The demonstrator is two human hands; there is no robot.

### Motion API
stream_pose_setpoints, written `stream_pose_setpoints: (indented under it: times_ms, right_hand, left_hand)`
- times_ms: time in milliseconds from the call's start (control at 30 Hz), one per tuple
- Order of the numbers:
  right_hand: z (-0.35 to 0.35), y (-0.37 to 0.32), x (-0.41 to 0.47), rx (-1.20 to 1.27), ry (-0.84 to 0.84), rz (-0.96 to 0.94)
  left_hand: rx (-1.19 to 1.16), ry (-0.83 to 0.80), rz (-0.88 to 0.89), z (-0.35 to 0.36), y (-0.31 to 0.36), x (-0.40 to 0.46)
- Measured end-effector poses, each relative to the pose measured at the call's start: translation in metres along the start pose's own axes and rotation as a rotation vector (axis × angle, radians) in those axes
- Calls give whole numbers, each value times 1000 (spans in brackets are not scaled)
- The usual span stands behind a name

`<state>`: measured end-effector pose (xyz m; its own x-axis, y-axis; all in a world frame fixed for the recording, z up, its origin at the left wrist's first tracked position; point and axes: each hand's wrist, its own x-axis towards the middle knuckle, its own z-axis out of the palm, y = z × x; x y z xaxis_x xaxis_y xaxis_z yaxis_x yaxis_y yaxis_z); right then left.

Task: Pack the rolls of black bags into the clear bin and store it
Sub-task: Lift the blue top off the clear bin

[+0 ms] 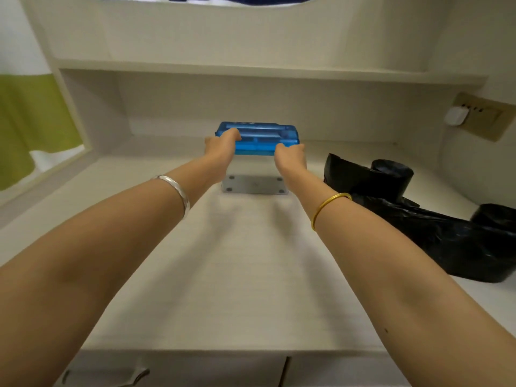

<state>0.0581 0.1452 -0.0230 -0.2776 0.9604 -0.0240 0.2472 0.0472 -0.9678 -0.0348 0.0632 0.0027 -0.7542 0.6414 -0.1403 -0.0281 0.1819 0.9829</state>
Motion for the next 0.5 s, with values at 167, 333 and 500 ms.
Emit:
stream_pose_setpoints:
  times_ms: [167,333,500]
  right_hand:
    - [2,-2,-8,32,14,38]
    - [-3,-2,-27,79,27,71]
    - [-19,-3,-57,58,12,102]
  left_hand:
    - [-52,32,12,-3,2,-15]
    - [-77,61,28,-5,-4,-35]
    - [-73,51,-11,-7,-6,-71]
